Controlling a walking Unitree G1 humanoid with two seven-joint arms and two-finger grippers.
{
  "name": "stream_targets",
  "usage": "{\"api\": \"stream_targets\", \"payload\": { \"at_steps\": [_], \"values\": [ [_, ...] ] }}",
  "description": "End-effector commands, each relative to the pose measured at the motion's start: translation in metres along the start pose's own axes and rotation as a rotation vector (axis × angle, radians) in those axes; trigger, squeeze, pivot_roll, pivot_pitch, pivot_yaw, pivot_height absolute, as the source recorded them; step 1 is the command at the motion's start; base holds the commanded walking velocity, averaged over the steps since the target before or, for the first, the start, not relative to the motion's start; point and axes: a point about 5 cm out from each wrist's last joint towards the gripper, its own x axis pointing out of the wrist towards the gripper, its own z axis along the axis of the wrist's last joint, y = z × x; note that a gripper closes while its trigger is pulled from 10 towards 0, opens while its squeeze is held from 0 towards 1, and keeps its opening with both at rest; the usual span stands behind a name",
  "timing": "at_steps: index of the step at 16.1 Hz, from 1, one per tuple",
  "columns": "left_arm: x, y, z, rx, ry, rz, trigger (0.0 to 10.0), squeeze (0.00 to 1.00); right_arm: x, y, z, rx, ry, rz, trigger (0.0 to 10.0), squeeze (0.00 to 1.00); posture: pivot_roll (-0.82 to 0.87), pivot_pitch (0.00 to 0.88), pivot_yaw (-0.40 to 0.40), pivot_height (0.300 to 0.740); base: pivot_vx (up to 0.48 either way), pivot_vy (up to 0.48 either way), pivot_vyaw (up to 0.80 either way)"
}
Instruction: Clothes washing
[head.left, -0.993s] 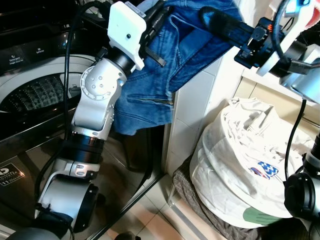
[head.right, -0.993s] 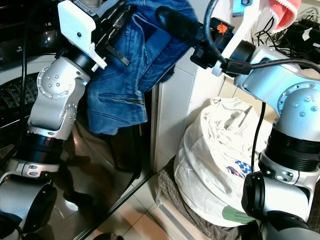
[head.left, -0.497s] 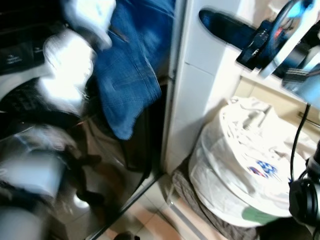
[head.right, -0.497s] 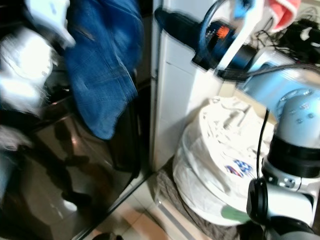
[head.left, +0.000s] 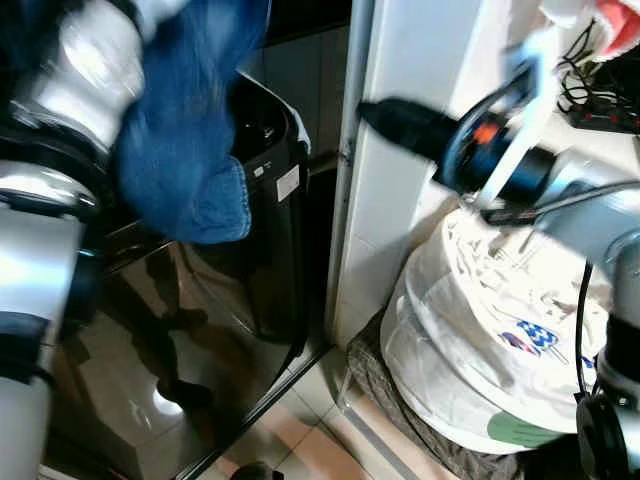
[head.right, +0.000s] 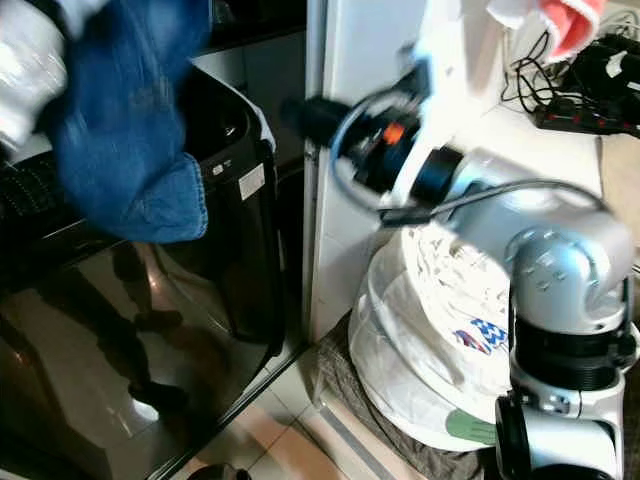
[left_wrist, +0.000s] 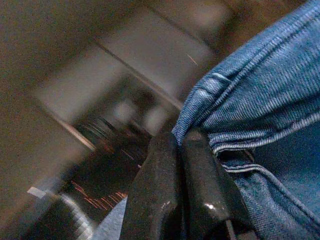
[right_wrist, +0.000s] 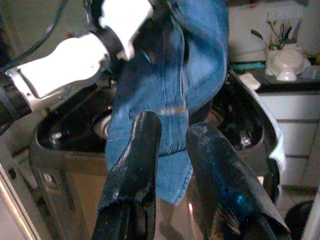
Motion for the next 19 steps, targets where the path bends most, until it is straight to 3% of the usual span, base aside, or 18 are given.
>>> {"api": "stream_targets", "payload": {
  "at_steps": [1, 2, 3, 4, 6, 9, 10, 12, 13, 14, 15, 16, 17, 18, 19],
  "values": [
    [-0.003, -0.012, -0.014, -0.013, 0.11, -0.097, 0.3, 0.0, 0.0, 0.004, 0.0, -0.032, 0.005, -0.003, 10.0, 0.0, -0.05, 0.0, 0.047, 0.74, 0.0, 0.0, 0.0],
    [-0.012, -0.031, -0.034, -0.073, 0.24, -0.193, 10.0, 0.0, 0.0, 0.006, -0.007, -0.049, 0.045, -0.005, 10.0, 0.0, -0.06, 0.0, 0.057, 0.74, 0.0, 0.0, 0.0],
    [-0.028, -0.053, -0.058, -0.152, 0.394, -0.299, 10.0, 0.47, 0.0, 0.009, -0.016, -0.075, 0.102, -0.005, 10.0, 0.0, -0.06, 0.0, 0.057, 0.74, 0.0, 0.0, 0.0],
    [-0.033, -0.06, -0.065, -0.182, 0.445, -0.34, 10.0, 1.0, -0.001, 0.011, -0.021, -0.088, 0.132, 0.001, 10.0, 0.0, -0.06, 0.0, 0.052, 0.74, 0.0, 0.0, 0.0],
    [-0.034, -0.058, -0.066, -0.177, 0.468, -0.399, 10.0, 1.0, -0.002, 0.012, -0.024, -0.091, 0.151, 0.008, 10.0, 0.0, -0.06, 0.0, 0.045, 0.74, 0.0, 0.0, 0.0],
    [-0.024, -0.036, -0.056, -0.192, 0.446, -0.431, 10.0, 1.0, -0.001, 0.011, -0.029, -0.098, 0.188, 0.016, 10.0, 0.0, -0.04, 0.0, 0.025, 0.74, 0.0, 0.0, 0.0],
    [-0.017, -0.014, -0.051, -0.172, 0.419, -0.366, 10.0, 1.0, 0.001, 0.009, -0.031, -0.105, 0.202, 0.018, 10.0, 0.0, -0.03, 0.0, 0.019, 0.74, 0.0, 0.0, 0.0],
    [-0.01, 0.004, -0.044, -0.172, 0.368, -0.266, 10.0, 1.0, 0.003, 0.007, -0.032, -0.108, 0.209, 0.01, 10.0, 0.0, -0.03, 0.0, 0.019, 0.74, 0.0, 0.0, 0.0],
    [-0.006, 0.022, -0.038, -0.135, 0.31, -0.138, 10.0, 1.0, 0.005, 0.003, -0.032, -0.101, 0.204, -0.025, 10.0, 0.0, -0.02, 0.0, 0.013, 0.74, 0.0, 0.0, 0.0],
    [-0.004, 0.031, -0.034, -0.137, 0.268, -0.08, 10.0, 1.0, 0.005, -0.001, -0.032, -0.094, 0.202, -0.048, 10.0, 0.0, -0.02, 0.0, 0.015, 0.74, 0.0, 0.0, 0.0],
    [-0.003, 0.032, -0.029, -0.207, 0.238, -0.089, 10.0, 0.68, 0.005, -0.002, -0.032, -0.092, 0.204, -0.058, 10.0, 0.0, -0.02, 0.0, 0.016, 0.74, 0.0, 0.0, 0.0],
    [-0.002, 0.028, -0.025, -0.281, 0.217, -0.128, 10.0, 0.0, 0.005, -0.003, -0.032, -0.094, 0.206, -0.063, 10.0, 0.0, -0.02, 0.0, 0.016, 0.74, 0.0, 0.0, 0.0],
    [-0.002, 0.006, -0.012, -0.519, 0.137, -0.343, 10.0, 0.0, 0.001, -0.007, -0.035, -0.112, 0.228, -0.103, 10.0, 0.0, -0.02, 0.0, 0.026, 0.74, 0.0, 0.0, 0.0],
    [-0.003, -0.002, -0.007, -0.588, 0.108, -0.412, 10.0, 0.0, 0.0, -0.01, -0.038, -0.125, 0.243, -0.131, 10.0, 0.0, -0.03, 0.0, 0.029, 0.74, 0.0, 0.0, 0.0],
    [-0.01, -0.027, -0.001, -0.722, 0.06, -0.574, 10.0, 0.0, -0.005, -0.024, -0.047, -0.15, 0.295, -0.25, 10.0, 0.0, -0.03, 0.0, 0.029, 0.74, 0.0, 0.0, 0.0]
  ]
}}
